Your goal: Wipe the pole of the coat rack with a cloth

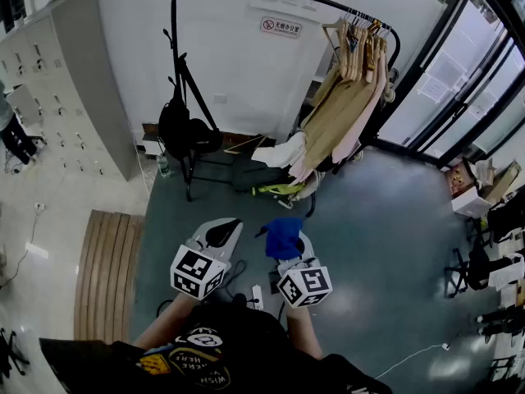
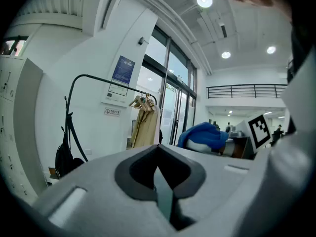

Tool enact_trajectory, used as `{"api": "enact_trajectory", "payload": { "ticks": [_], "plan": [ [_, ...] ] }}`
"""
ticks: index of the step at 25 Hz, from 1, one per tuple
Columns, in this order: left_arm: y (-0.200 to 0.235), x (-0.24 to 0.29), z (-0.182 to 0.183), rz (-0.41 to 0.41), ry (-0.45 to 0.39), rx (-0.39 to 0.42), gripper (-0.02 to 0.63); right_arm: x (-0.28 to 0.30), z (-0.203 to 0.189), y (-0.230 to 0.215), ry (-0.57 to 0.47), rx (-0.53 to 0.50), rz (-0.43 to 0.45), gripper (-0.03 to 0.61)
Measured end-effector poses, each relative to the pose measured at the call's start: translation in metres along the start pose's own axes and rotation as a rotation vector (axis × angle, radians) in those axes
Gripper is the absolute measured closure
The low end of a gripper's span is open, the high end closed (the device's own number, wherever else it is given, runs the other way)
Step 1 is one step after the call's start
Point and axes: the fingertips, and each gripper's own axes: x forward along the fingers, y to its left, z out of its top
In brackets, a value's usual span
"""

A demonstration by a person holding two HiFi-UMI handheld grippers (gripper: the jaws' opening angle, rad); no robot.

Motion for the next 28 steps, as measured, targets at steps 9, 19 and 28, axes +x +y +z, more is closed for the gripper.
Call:
{"api": "enact_trajectory", "payload": {
  "ticks": [9,19,28],
  "plan": [
    [0.015,-0.009,-0.005,-0.024,0.012,-0.013,0.611,0.008,-0.009,0.007,0.006,0.009,-0.029,0.554],
    [0.084,-0.031,-0.012,0.002,0.012,-0.050,0.612,0.045,-0.033,0.037,0.056,0.010,-0.059,0.552],
    [0.119,0.009,0.002,0.003,0.008,-0.027,0.611,0.099,-0.040,0.008,0.102,0.028,-0.042,0.552]
  ]
}}
